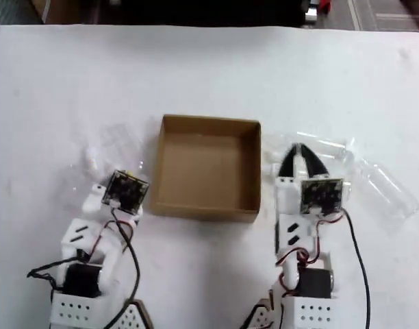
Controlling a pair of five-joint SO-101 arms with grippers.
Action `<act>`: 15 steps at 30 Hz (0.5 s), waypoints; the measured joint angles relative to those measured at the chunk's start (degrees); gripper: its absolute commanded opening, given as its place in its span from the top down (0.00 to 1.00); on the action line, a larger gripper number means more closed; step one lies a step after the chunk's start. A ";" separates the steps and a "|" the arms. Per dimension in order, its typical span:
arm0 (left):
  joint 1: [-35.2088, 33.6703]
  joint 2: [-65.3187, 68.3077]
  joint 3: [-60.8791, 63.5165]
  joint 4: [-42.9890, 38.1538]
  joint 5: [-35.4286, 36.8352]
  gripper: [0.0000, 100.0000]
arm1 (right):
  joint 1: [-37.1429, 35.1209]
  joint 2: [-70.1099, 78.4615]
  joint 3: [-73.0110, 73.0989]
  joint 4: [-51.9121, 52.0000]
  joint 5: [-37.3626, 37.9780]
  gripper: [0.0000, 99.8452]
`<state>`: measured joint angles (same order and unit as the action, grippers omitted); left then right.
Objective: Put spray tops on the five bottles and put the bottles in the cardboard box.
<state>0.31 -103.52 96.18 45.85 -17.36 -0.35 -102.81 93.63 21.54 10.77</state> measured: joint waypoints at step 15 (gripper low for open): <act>0.00 0.00 0.35 -2.02 0.00 0.98 | -5.80 0.00 -0.62 10.73 -5.98 0.96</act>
<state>0.31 -103.52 96.53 43.82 -17.36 -6.15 -102.81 93.01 32.26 4.79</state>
